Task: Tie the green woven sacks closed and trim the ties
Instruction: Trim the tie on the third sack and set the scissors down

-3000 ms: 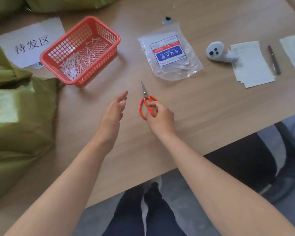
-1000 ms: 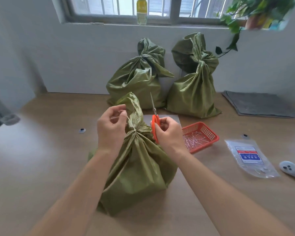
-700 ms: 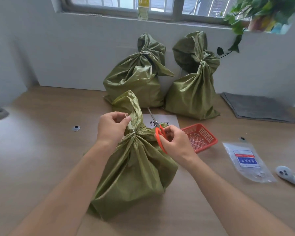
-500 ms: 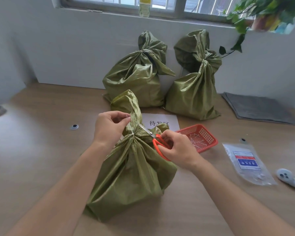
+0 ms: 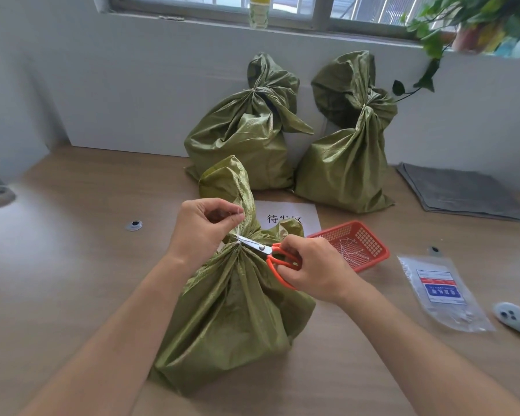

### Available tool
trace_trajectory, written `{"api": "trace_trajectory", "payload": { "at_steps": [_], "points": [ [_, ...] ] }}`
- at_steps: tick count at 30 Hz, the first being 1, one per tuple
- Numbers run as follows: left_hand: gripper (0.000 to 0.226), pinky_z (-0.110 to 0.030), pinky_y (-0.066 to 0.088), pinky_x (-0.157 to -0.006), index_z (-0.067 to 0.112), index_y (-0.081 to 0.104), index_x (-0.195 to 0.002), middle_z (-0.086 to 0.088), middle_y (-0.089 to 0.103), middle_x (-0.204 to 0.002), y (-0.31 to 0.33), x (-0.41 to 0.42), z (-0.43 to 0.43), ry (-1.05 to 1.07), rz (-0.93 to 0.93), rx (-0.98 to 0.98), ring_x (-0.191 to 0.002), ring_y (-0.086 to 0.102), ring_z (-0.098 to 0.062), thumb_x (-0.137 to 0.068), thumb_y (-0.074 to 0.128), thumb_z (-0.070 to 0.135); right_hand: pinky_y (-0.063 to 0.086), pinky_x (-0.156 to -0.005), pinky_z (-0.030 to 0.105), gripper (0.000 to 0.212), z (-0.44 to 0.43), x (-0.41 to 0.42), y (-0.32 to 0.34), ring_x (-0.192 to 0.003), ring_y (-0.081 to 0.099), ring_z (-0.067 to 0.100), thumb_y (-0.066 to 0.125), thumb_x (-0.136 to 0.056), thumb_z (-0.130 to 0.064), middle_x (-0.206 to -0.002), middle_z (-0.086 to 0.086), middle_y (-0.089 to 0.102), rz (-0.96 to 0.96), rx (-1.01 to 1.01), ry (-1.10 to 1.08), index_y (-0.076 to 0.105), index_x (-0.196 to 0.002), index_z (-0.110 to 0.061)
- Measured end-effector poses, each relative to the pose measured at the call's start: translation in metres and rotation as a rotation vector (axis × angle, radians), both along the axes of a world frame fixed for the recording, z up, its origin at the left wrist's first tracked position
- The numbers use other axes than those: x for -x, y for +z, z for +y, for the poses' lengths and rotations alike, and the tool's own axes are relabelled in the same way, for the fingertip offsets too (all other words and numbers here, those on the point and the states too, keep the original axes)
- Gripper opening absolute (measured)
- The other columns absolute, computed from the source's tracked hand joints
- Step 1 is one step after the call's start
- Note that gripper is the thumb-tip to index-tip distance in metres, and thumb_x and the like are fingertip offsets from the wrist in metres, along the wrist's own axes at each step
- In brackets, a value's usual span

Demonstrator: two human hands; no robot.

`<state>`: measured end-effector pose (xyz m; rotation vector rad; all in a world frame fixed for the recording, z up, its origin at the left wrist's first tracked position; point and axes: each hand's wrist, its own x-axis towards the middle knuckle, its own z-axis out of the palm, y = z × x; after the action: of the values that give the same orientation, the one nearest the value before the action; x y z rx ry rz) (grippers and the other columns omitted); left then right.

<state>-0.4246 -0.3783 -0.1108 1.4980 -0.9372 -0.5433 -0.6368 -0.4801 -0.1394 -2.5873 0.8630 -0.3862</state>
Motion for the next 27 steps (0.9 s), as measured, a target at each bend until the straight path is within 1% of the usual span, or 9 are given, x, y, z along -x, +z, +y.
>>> {"api": "trace_trajectory", "payload": {
  "at_steps": [4, 7, 9, 12, 17, 21, 23, 25, 27],
  "points": [
    [0.010, -0.022, 0.058, -0.077, 0.011, 0.082, -0.087, -0.002, 0.080, -0.082, -0.0007, -0.0022, -0.0019, -0.020, -0.014, 0.000, -0.080, 0.076, -0.018, -0.079, 0.086, 0.006, 0.056, -0.069, 0.025, 0.027, 0.0008, -0.0003, 0.0036, -0.077, 0.063, 0.008, 0.070, -0.091, -0.046, -0.089, -0.011, 0.068, 0.015, 0.016, 0.001, 0.067, -0.109, -0.026],
    [0.010, -0.021, 0.058, -0.077, 0.012, 0.082, -0.087, -0.001, 0.080, -0.082, -0.0016, -0.0038, -0.0024, -0.027, -0.020, -0.002, -0.080, 0.075, -0.018, -0.079, 0.087, 0.008, 0.038, -0.062, 0.010, 0.027, 0.0011, 0.0008, 0.0065, -0.073, 0.057, 0.004, 0.070, -0.092, -0.045, -0.087, -0.013, 0.065, 0.023, 0.044, -0.003, 0.067, -0.109, -0.025],
    [0.011, -0.021, 0.058, -0.076, 0.012, 0.082, -0.088, -0.001, 0.080, -0.082, -0.0019, -0.0040, -0.0019, -0.020, -0.020, -0.001, -0.080, 0.075, -0.017, -0.079, 0.087, 0.008, 0.032, -0.059, 0.009, 0.026, 0.0023, 0.0011, 0.0083, -0.072, 0.055, 0.004, 0.070, -0.092, -0.044, -0.086, -0.014, 0.063, 0.022, 0.057, -0.007, 0.067, -0.109, -0.025],
    [0.011, -0.020, 0.057, -0.075, 0.010, 0.082, -0.089, -0.002, 0.080, -0.082, -0.0022, -0.0038, -0.0021, -0.014, -0.005, 0.008, -0.078, 0.075, -0.014, -0.079, 0.086, 0.007, 0.033, -0.059, 0.009, 0.027, 0.0041, 0.0020, 0.0091, -0.076, 0.057, 0.008, 0.070, -0.092, -0.043, -0.088, -0.012, 0.064, 0.029, 0.064, -0.009, 0.066, -0.111, -0.024],
    [0.012, -0.021, 0.059, -0.076, 0.009, 0.081, -0.088, -0.004, 0.079, -0.082, -0.0021, -0.0023, -0.0019, -0.020, 0.004, 0.008, -0.078, 0.074, -0.016, -0.078, 0.087, 0.006, 0.036, -0.062, 0.010, 0.031, 0.0057, 0.0007, 0.0083, -0.078, 0.059, 0.008, 0.069, -0.093, -0.046, -0.091, -0.012, 0.065, 0.049, 0.069, -0.009, 0.066, -0.114, -0.025],
    [0.013, -0.021, 0.059, -0.075, 0.008, 0.081, -0.086, -0.004, 0.079, -0.081, -0.0016, -0.0005, -0.0013, -0.017, 0.004, 0.012, -0.076, 0.074, -0.015, -0.076, 0.088, 0.006, 0.050, -0.069, 0.018, 0.032, 0.0069, -0.0002, 0.0094, -0.082, 0.062, 0.010, 0.068, -0.093, -0.047, -0.096, -0.009, 0.068, 0.059, 0.070, -0.002, 0.065, -0.117, -0.025],
    [0.013, -0.021, 0.060, -0.076, 0.008, 0.081, -0.087, -0.004, 0.079, -0.081, -0.0011, 0.0004, -0.0010, -0.016, -0.001, 0.009, -0.076, 0.074, -0.015, -0.076, 0.088, 0.007, 0.054, -0.070, 0.021, 0.031, 0.0077, 0.0003, 0.0098, -0.082, 0.063, 0.010, 0.066, -0.094, -0.046, -0.097, -0.008, 0.070, 0.060, 0.072, 0.000, 0.066, -0.117, -0.025],
    [0.014, -0.021, 0.059, -0.075, 0.007, 0.080, -0.087, -0.004, 0.079, -0.080, -0.0005, 0.0011, -0.0006, -0.012, 0.002, 0.008, -0.075, 0.074, -0.015, -0.076, 0.088, 0.007, 0.049, -0.068, 0.020, 0.029, 0.0085, 0.0004, 0.0094, -0.080, 0.062, 0.010, 0.065, -0.095, -0.044, -0.095, -0.008, 0.070, 0.064, 0.074, 0.000, 0.067, -0.117, -0.024],
    [0.013, -0.021, 0.059, -0.075, 0.008, 0.081, -0.087, -0.004, 0.079, -0.080, 0.0001, 0.0013, -0.0002, -0.008, 0.000, 0.006, -0.076, 0.074, -0.015, -0.076, 0.088, 0.007, 0.040, -0.065, 0.016, 0.027, 0.0091, 0.0005, 0.0087, -0.072, 0.058, 0.006, 0.064, -0.096, -0.043, -0.088, -0.010, 0.067, 0.057, 0.077, 0.005, 0.068, -0.115, -0.025]
  ]
}}
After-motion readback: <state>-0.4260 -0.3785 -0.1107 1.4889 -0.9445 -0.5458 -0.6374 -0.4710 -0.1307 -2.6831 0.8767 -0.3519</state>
